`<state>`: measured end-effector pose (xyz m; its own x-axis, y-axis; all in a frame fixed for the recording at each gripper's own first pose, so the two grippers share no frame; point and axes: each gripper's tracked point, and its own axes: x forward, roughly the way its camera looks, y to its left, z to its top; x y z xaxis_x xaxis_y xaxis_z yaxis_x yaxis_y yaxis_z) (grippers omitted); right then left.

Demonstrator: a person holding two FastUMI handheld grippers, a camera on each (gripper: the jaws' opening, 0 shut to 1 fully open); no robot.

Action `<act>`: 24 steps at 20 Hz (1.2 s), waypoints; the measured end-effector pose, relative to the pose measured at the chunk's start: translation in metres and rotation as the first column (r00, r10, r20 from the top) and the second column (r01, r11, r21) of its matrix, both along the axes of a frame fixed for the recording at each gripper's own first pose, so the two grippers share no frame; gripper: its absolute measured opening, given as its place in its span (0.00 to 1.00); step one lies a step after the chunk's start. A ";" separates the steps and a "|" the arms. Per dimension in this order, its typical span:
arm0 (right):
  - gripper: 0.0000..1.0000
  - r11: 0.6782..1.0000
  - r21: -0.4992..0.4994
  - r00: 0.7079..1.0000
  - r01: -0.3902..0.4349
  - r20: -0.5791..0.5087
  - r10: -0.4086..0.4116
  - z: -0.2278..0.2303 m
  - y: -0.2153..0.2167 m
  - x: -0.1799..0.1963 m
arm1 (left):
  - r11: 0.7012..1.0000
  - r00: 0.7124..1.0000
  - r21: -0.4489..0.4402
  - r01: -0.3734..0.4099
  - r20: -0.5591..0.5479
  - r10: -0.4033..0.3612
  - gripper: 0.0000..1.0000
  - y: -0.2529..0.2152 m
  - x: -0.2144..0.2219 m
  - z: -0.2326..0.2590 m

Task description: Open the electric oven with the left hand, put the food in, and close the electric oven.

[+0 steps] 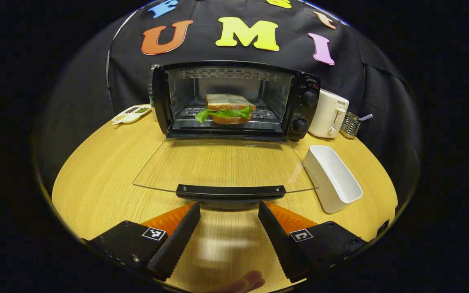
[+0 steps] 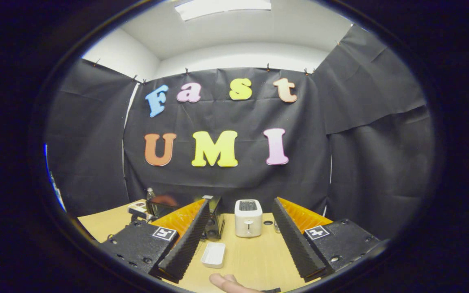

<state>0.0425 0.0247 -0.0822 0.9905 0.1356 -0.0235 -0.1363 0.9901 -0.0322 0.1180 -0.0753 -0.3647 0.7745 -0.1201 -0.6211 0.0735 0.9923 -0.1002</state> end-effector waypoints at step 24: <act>0.99 0.999 -0.009 0.999 0.050 0.006 -0.050 -0.005 -0.005 -0.012 | 0.998 1.000 0.056 0.007 0.024 -0.008 0.94 0.000 0.006 0.003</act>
